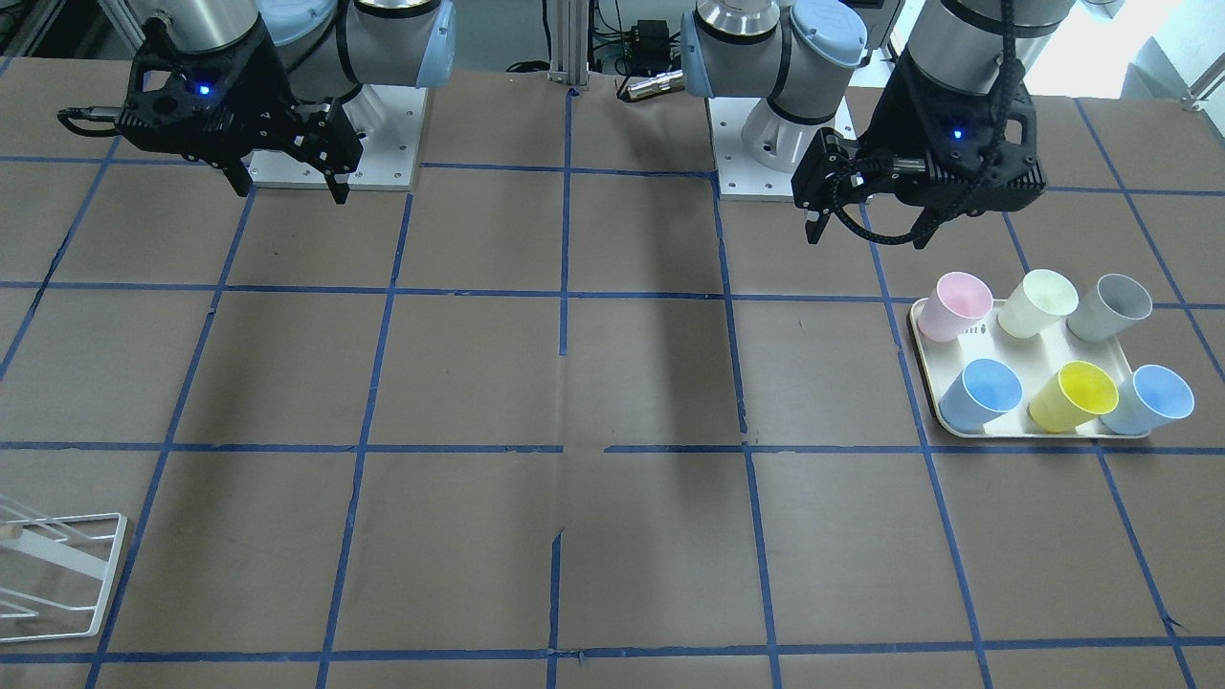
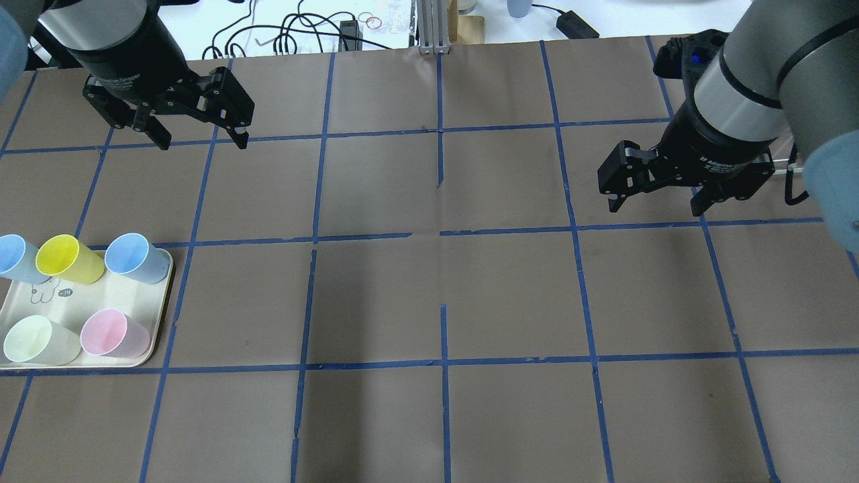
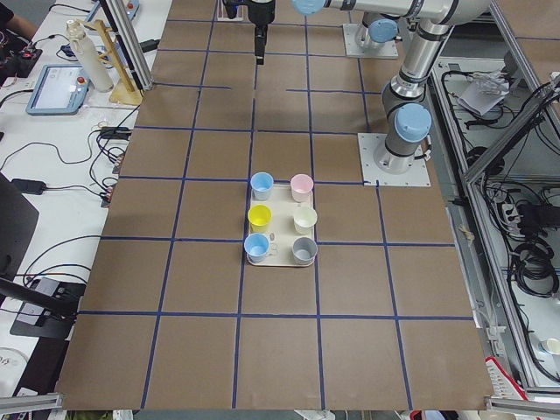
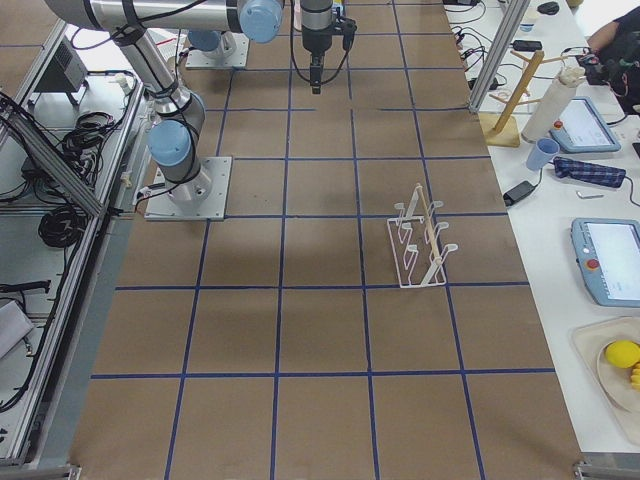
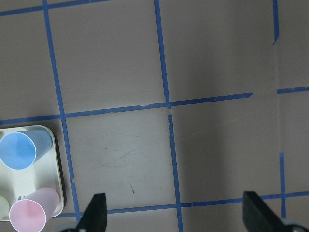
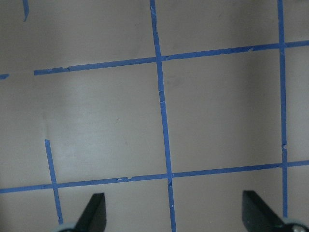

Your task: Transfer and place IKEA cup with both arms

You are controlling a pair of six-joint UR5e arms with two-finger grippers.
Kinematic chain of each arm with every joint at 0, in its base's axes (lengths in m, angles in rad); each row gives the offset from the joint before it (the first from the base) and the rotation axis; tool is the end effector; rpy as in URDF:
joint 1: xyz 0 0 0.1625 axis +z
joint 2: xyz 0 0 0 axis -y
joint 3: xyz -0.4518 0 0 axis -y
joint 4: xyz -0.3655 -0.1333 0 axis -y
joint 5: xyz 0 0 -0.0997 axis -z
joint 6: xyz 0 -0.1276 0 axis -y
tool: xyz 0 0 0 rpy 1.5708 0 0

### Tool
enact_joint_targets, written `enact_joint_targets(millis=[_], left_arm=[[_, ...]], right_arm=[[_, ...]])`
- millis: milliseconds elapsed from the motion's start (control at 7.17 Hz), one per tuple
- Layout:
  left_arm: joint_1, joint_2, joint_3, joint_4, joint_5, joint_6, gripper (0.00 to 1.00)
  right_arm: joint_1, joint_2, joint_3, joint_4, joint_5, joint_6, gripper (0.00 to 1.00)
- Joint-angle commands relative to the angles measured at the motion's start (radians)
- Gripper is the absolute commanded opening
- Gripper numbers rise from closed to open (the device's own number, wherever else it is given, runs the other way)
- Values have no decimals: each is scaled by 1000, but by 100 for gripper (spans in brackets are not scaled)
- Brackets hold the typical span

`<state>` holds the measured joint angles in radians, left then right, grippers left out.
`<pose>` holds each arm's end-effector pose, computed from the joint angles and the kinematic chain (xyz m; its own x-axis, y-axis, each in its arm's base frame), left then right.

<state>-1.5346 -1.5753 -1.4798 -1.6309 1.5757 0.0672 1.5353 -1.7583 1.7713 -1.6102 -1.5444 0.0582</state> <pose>-0.1156 -0.4737 0.5209 -0.9995 0.0308 -0.0067 0.0310 0.9992 -0.0260 0.1229 -0.3889 0.4768 -0.9953 0.0928 -0.0279 0.0935 0.9953 -0.0248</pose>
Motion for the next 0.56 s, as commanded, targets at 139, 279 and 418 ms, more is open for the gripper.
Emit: enact_joint_targets(millis=[139, 279, 418], left_arm=[[5, 1, -7, 22, 1, -1, 100], [4, 9, -11, 20, 1, 0, 100], [4, 5, -8, 22, 0, -1, 100]], right_arm=[[0, -6, 0, 0, 1, 2, 100], [0, -6, 0, -2, 1, 2, 100], [0, -6, 0, -2, 1, 2, 100]])
